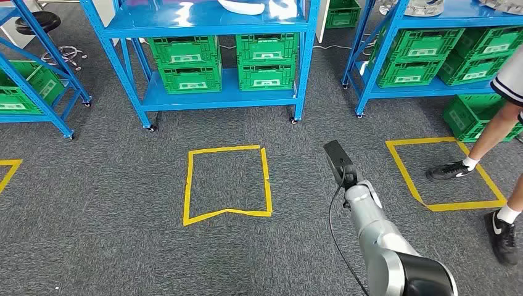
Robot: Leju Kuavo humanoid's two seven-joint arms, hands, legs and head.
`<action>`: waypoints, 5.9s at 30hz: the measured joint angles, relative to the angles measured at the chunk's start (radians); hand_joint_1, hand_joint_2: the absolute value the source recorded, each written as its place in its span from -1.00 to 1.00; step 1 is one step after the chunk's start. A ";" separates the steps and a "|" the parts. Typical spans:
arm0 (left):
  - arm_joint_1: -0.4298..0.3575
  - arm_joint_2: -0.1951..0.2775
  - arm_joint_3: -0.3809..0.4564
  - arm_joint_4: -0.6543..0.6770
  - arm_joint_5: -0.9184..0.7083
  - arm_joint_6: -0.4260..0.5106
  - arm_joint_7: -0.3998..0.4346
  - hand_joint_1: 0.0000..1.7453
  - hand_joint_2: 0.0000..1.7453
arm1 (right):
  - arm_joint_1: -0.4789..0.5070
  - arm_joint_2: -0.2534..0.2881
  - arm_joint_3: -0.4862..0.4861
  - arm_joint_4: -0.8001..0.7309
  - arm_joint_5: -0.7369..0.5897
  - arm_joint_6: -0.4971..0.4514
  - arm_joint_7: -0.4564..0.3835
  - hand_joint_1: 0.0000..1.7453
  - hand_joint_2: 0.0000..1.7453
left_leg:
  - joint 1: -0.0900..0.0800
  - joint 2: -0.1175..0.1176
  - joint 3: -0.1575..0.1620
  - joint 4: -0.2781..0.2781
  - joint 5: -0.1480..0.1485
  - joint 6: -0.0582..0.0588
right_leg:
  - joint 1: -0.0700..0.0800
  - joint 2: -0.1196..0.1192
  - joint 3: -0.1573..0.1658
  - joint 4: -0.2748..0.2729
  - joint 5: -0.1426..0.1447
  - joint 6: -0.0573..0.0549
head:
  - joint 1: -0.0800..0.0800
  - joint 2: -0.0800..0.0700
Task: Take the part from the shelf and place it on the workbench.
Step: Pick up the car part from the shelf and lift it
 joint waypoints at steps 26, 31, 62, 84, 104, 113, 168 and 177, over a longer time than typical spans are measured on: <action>-0.062 0.003 0.293 0.055 -0.260 0.000 0.038 -1.00 -1.00 | -0.423 0.136 0.579 -0.139 0.130 0.107 -0.062 -1.00 -1.00 | -0.003 -0.002 -0.006 0.006 0.000 0.002 | -0.004 -0.001 -0.003 -0.002 0.004 0.004 | 0.000 0.000; -0.075 0.005 0.336 0.062 -0.291 0.000 0.028 -1.00 -1.00 | -0.457 0.133 0.746 -0.141 0.082 0.109 -0.058 -1.00 -1.00 | 0.001 0.003 -0.002 -0.007 -0.009 0.027 | -0.003 -0.004 -0.021 0.033 0.013 0.015 | 0.002 0.000; -0.081 -0.016 0.453 0.099 -0.401 -0.012 -0.008 -1.00 -1.00 | -0.506 0.018 1.288 -0.111 -0.069 0.070 0.001 -1.00 -1.00 | 0.015 0.018 -0.174 0.016 0.129 0.006 | 0.001 -0.012 0.112 0.087 -0.071 0.000 | -0.016 0.000; -0.086 -0.028 0.454 0.105 -0.404 -0.051 -0.006 -1.00 -1.00 | -0.539 -0.025 1.385 -0.101 -0.106 0.113 0.009 -1.00 -1.00 | 0.009 -0.001 -0.182 0.258 -0.197 -0.024 | 0.018 -0.005 0.037 -0.011 -0.014 -0.061 | -0.003 0.000; -0.079 -0.024 0.455 0.106 -0.407 -0.072 0.027 -1.00 -1.00 | -0.510 -0.033 1.441 -0.082 -0.147 0.120 0.022 -1.00 -1.00 | 0.005 -0.010 0.068 -0.013 -0.048 0.000 | 0.018 -0.029 -0.187 0.010 0.130 -0.022 | 0.006 0.000; -0.091 -0.029 0.455 0.107 -0.408 -0.072 0.034 -1.00 -1.00 | -0.536 -0.026 1.453 -0.082 -0.154 0.113 0.024 -1.00 -1.00 | 0.010 -0.002 -0.098 0.282 -0.163 -0.038 | 0.020 -0.022 -0.139 0.003 0.131 -0.064 | 0.003 0.000; -0.085 -0.047 0.478 0.106 -0.409 -0.072 0.018 -1.00 -1.00 | -0.453 -0.217 1.431 -0.040 -0.175 -0.001 0.090 -1.00 -1.00 | 0.007 0.002 -0.007 -0.016 0.019 0.024 | 0.022 -0.020 -0.121 -0.001 0.116 -0.010 | 0.005 0.000; -0.081 -0.049 0.483 0.106 -0.407 -0.072 0.015 -1.00 -1.00 | -0.444 -0.204 1.427 -0.038 -0.169 0.001 0.077 -1.00 -1.00 | 0.032 0.005 0.007 -0.014 0.004 -0.004 | -0.021 -0.033 -0.169 0.110 0.084 0.041 | 0.010 0.000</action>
